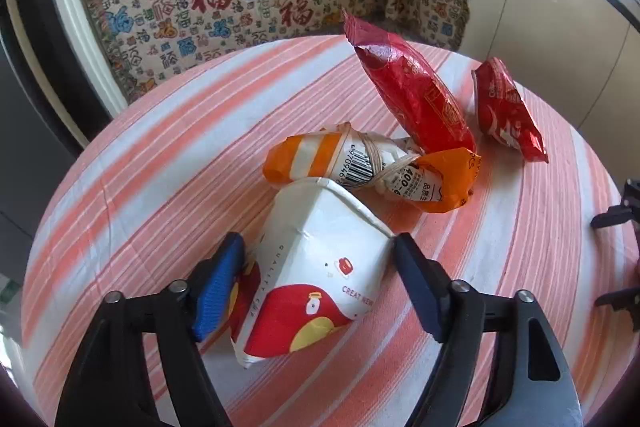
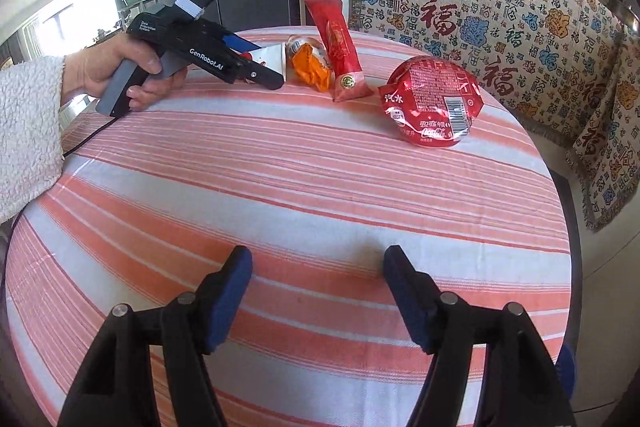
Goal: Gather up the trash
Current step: 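Grasp the white-and-red packet with the left tool while the right tool grasps the red foil bag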
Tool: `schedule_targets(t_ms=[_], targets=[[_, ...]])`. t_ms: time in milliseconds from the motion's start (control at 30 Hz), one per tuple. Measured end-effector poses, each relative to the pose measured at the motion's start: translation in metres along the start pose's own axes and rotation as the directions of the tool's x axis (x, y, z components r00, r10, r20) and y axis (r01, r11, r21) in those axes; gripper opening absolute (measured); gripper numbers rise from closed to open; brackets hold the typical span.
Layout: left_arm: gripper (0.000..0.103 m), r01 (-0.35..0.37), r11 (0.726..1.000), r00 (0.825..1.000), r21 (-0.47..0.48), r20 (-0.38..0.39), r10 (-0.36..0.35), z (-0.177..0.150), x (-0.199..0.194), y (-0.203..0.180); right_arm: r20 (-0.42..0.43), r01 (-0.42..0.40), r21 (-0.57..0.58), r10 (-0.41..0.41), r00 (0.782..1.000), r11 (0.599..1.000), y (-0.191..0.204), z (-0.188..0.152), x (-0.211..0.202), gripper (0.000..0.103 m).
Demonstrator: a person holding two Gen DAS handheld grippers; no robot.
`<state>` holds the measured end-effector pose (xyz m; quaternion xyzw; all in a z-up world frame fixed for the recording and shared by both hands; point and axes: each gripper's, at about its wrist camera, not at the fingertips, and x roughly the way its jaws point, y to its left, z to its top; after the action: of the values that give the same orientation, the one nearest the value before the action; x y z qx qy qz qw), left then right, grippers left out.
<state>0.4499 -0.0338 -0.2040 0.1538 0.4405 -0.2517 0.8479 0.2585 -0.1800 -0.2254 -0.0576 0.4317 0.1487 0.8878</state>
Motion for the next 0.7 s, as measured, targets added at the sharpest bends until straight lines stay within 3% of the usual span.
schedule_targets(t_ms=[100, 133, 233, 400, 500, 633, 700], targets=[[0.06, -0.02, 0.997, 1.0, -0.069, 0.01, 0.021, -0.009, -0.01, 0.0, 0.001, 0.0, -0.001, 0.0, 1.0, 1.0, 0.0, 0.0, 0.001, 0.071], [0.043, -0.038, 0.996, 0.999, -0.083, 0.006, 0.038, -0.013, -0.015, -0.003, 0.001, 0.0, 0.0, 0.0, 1.0, 1.0, 0.0, 0.0, 0.001, 0.071], [0.022, -0.048, 0.986, 0.999, -0.163, -0.008, 0.048, -0.03, -0.033, -0.015, 0.001, 0.002, -0.002, -0.002, 1.0, 1.0, 0.0, 0.0, 0.001, 0.071], [0.022, -0.062, 0.943, 0.998, -0.328, -0.047, 0.049, -0.072, -0.066, -0.052, 0.004, -0.015, 0.014, 0.015, 1.0, 1.0, -0.003, -0.001, 0.0, 0.069], [0.022, -0.096, 0.913, 0.995, -0.396, -0.054, 0.081, -0.097, -0.084, -0.078, 0.008, -0.019, 0.08, 0.019, 1.0, 0.997, -0.017, -0.003, -0.003, 0.069], [0.023, -0.084, 0.879, 0.995, -0.469, 0.015, 0.103, -0.121, -0.101, -0.098, 0.02, 0.014, 0.179, -0.018, 1.0, 0.984, -0.044, -0.001, -0.001, 0.071], [0.024, -0.072, 0.872, 0.992, -0.484, 0.055, 0.113, -0.13, -0.101, -0.102, 0.02, 0.027, 0.231, -0.032, 0.999, 0.973, -0.058, 0.007, 0.004, 0.082]])
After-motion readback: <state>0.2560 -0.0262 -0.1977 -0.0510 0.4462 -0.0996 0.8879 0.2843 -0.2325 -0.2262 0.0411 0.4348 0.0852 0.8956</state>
